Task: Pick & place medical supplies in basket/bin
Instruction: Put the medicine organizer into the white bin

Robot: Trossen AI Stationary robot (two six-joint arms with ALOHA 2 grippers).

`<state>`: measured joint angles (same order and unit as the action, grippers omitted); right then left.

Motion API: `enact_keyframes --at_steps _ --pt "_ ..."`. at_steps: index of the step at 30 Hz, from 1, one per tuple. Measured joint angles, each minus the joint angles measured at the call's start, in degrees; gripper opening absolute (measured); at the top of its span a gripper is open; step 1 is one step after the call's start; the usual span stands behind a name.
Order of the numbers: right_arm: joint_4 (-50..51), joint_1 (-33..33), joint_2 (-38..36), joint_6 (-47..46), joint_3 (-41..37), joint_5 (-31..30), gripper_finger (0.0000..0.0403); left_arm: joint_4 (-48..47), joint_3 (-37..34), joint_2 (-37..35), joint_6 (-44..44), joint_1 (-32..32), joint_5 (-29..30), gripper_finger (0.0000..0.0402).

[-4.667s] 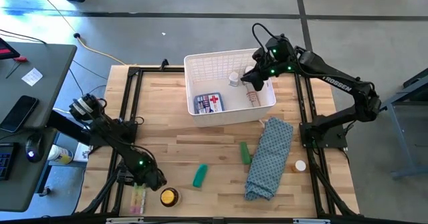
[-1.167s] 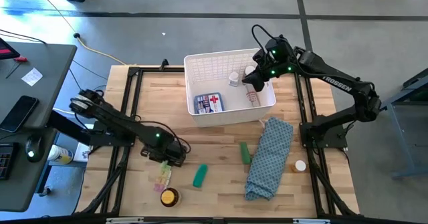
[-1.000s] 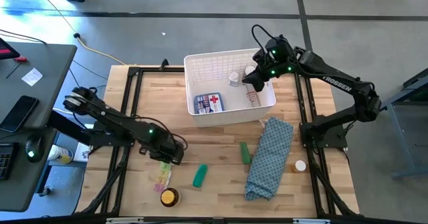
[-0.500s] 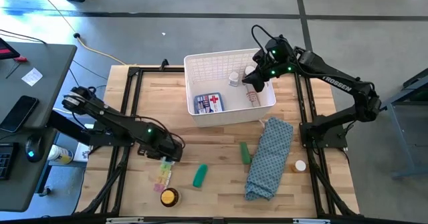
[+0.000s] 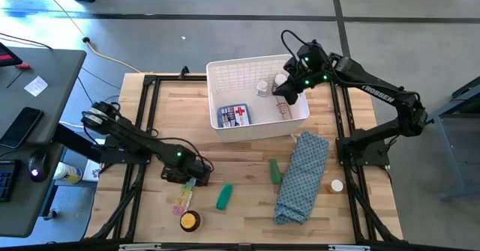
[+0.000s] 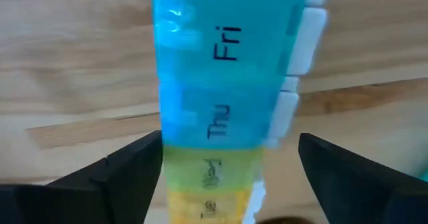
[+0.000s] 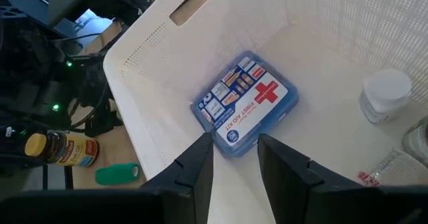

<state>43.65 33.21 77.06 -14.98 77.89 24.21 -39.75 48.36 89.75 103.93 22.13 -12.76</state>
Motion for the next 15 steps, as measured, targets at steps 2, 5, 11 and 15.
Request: enact_keyframes --at_steps 2,5,11,15 --pt "0.30 0.00 0.00 0.09 0.00 0.02 0.0110 -0.02 -0.04 0.63 -0.48 0.02 -0.67 0.0361" --pt "0.98 0.00 0.00 0.37 0.00 0.23 0.0110 2.02 -0.02 1.56 -0.71 0.02 -1.44 0.0342" --pt "1.26 0.00 0.00 0.84 0.00 0.21 0.0110 1.93 -0.04 1.28 -1.58 0.02 -1.33 0.0316" --pt "1.32 0.00 0.00 1.11 0.00 0.14 0.0110 2.68 -0.04 1.30 -3.42 0.02 -1.66 0.0306"
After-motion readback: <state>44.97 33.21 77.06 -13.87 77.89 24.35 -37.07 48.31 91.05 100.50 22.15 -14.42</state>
